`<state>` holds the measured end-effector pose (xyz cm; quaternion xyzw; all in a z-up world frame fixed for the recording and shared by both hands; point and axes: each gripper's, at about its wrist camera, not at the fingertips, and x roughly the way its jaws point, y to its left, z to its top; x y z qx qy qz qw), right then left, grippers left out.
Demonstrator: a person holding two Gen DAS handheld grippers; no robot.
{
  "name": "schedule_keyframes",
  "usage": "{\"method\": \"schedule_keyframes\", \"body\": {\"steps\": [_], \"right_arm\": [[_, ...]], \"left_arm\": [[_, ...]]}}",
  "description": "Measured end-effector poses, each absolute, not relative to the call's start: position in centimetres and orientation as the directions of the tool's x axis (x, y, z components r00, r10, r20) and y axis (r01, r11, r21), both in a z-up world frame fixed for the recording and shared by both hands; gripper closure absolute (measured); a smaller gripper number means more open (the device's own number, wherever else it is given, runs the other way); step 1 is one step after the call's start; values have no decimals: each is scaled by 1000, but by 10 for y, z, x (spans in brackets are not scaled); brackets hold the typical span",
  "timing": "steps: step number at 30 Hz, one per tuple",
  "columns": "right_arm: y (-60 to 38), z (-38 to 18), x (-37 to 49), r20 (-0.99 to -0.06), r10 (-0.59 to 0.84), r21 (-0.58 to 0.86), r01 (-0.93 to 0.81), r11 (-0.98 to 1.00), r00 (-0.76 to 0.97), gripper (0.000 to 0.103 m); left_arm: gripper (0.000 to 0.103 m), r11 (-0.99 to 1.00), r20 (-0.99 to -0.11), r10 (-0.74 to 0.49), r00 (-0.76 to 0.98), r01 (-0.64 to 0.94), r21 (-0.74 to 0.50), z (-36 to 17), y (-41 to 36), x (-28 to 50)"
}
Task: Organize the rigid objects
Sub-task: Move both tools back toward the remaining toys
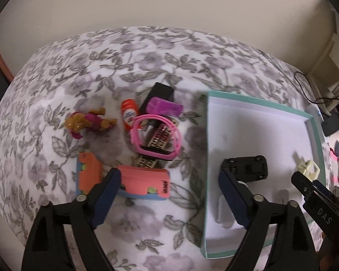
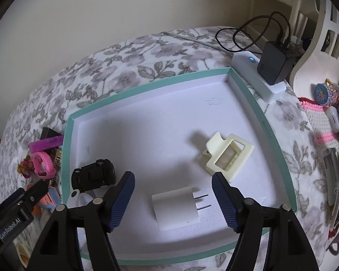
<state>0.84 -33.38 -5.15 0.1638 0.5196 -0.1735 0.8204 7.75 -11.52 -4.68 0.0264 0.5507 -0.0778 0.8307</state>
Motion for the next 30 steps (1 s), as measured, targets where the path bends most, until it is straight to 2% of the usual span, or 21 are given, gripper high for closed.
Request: {"method": "schedule_keyframes", "body": {"steps": [3,8,17,20,30], "right_arm": [[-332,-52,9,-909,-131,68,450,891,396,12],[-331,-51,9,-903,-143,57,442,895,406,0],[-319,-49,12,-886,-113,85,395,915,450,0],[-315,-47,12,-872,-70,138,380,915,484,0],[-293,-33,16,-801,-50,172,310,935,597,0]], "left_arm": [[13,990,-918,-88,386,138,-37,-47,-110,79],[13,994,-919,-90,384,98,-56,-47,-99,83],[12,998,-906,-70,417,26,-65,-45,-74,89],[12,998,-899,-59,435,-1,-65,-42,-63,92],[12,989,-833,46,552,-140,-39,-21,-3,100]]}}
